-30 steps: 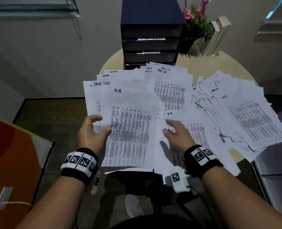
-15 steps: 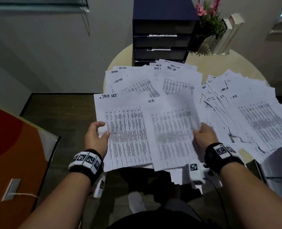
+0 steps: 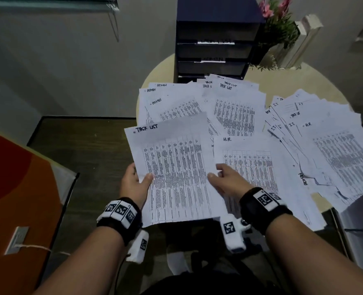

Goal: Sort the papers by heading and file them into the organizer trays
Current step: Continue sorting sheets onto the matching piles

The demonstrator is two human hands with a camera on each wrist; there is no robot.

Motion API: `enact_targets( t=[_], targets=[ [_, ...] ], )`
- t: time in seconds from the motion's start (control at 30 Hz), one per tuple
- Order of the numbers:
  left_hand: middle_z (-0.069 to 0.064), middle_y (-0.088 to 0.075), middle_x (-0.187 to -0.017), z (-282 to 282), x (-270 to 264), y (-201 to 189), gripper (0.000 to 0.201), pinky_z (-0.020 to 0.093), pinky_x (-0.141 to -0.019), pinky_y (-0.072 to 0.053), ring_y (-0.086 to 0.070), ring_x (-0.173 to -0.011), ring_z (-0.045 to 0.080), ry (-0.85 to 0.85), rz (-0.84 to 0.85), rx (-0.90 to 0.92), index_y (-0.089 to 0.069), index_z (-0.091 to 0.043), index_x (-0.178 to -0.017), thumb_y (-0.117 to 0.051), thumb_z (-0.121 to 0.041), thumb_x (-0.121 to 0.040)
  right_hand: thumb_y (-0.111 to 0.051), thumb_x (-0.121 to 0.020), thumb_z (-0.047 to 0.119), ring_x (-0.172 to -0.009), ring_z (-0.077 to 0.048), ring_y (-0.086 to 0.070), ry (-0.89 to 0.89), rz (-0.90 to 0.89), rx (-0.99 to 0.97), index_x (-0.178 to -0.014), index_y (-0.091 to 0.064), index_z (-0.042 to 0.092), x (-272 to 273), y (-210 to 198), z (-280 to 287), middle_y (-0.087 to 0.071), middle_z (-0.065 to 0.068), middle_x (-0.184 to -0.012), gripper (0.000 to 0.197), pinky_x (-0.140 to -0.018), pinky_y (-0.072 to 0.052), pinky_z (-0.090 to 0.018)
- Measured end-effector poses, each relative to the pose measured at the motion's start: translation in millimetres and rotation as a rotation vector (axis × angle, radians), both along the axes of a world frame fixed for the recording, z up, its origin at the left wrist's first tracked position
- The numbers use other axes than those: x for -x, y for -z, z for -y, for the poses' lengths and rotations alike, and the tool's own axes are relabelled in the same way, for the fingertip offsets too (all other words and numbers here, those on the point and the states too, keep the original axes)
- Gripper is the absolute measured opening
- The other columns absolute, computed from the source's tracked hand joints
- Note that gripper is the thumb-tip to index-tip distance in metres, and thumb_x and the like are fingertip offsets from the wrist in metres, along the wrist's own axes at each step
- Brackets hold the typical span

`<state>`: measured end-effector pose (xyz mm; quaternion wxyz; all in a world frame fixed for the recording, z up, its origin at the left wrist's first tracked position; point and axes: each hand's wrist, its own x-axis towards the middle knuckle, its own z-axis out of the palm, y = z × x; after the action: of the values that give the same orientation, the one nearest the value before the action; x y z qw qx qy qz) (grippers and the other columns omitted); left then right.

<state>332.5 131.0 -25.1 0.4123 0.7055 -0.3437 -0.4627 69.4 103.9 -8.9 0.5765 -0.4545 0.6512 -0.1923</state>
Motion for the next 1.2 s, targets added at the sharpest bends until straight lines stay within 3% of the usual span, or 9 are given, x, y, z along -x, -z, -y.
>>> enact_targets(
  t=[0.13,0.23,0.37,0.67,0.8,0.93,1.0,1.1,1.2],
  targets=[
    [0.004,-0.067,-0.116,1,-2,-2,0.066,0.032,-0.07,-0.06,-0.067,-0.103,0.021,-0.009,-0.191,-0.075,-0.037,-0.032,-0.14,-0.061,0.005,-0.091,-0.052,-0.096,0.014,-0.084,-0.032,-0.063,0.008,-0.217,0.217,-0.101,-0.054,0.009,-24,5,12,-0.063,-0.013,-0.094,0.007,-0.065,-0.051,-0.034],
    [0.01,-0.063,-0.127,8,-6,-1,0.078,0.038,-0.082,-0.059,-0.065,-0.11,0.024,0.079,-0.165,-0.101,-0.03,-0.032,-0.149,-0.06,0.009,-0.09,-0.051,-0.097,0.014,-0.077,-0.025,-0.056,0.052,-0.266,0.342,-0.092,-0.055,0.009,-30,-5,33,-0.059,-0.003,-0.081,0.008,-0.056,-0.038,-0.025],
    [0.005,-0.064,-0.104,40,-7,-8,0.063,0.026,-0.067,-0.055,-0.064,-0.082,0.018,0.045,0.018,-0.051,-0.035,-0.03,-0.148,-0.055,0.0,-0.096,-0.052,-0.096,0.017,-0.073,-0.026,-0.057,0.166,-0.282,0.38,-0.09,-0.058,0.006,-22,-12,74,-0.059,-0.009,-0.081,0.014,-0.055,-0.041,-0.024],
    [0.013,-0.021,-0.159,140,-12,3,0.055,0.038,-0.118,-0.029,-0.033,-0.144,0.027,0.216,0.456,-0.17,-0.034,-0.004,-0.149,-0.047,0.001,-0.095,-0.042,-0.098,0.018,-0.086,-0.021,-0.042,0.012,-0.584,0.154,-0.069,-0.036,0.017,15,-5,172,-0.036,0.001,-0.072,0.03,-0.074,-0.032,-0.027],
    [0.023,-0.04,-0.143,156,-9,13,0.033,0.037,-0.107,-0.035,-0.046,-0.122,0.038,0.276,0.562,-0.274,-0.05,0.007,-0.123,-0.042,0.003,-0.091,-0.042,-0.1,0.01,-0.085,-0.025,-0.043,-0.081,-0.616,0.158,-0.067,-0.033,0.012,13,-2,184,-0.036,-0.003,-0.074,0.034,-0.063,-0.029,-0.029],
    [0.029,-0.046,-0.134,160,-7,25,0.026,0.049,-0.103,-0.038,-0.046,-0.119,0.046,0.246,0.608,-0.267,-0.051,0.012,-0.112,-0.045,0.003,-0.089,-0.058,-0.093,0.01,-0.096,-0.026,-0.052,-0.358,-0.763,0.199,-0.091,-0.058,0.004,-7,-2,185,-0.037,-0.006,-0.085,0.006,-0.077,-0.039,-0.028],
    [0.032,-0.047,-0.13,160,-9,29,0.019,0.048,-0.099,-0.039,-0.048,-0.114,0.046,0.232,0.615,-0.257,-0.052,0.012,-0.101,-0.049,-0.004,-0.092,-0.065,-0.085,0.005,-0.074,-0.024,-0.053,-0.408,-0.681,0.331,-0.078,-0.057,0.01,-24,0,178,-0.039,-0.006,-0.079,0.012,-0.059,-0.036,-0.025],
    [0.029,-0.046,-0.136,160,-13,33,0.041,0.046,-0.103,-0.037,-0.048,-0.119,0.041,0.256,0.633,-0.236,-0.052,0.011,-0.121,-0.059,-0.017,-0.093,-0.05,-0.093,0.012,-0.055,-0.017,-0.033,-0.237,-0.516,0.36,-0.065,-0.032,0.018,-33,13,182,-0.034,-0.001,-0.066,0.034,-0.053,-0.03,-0.028],
    [0.017,-0.035,-0.15,157,-14,30,0.06,0.039,-0.112,-0.032,-0.039,-0.135,0.032,0.283,0.654,-0.217,-0.047,-0.007,-0.142,-0.069,-0.026,-0.089,-0.04,-0.099,0.015,-0.061,-0.019,-0.043,0.018,-0.468,0.326,-0.076,-0.041,0.012,-13,6,182,-0.044,-0.002,-0.07,0.023,-0.06,-0.035,-0.029]
  ],
)
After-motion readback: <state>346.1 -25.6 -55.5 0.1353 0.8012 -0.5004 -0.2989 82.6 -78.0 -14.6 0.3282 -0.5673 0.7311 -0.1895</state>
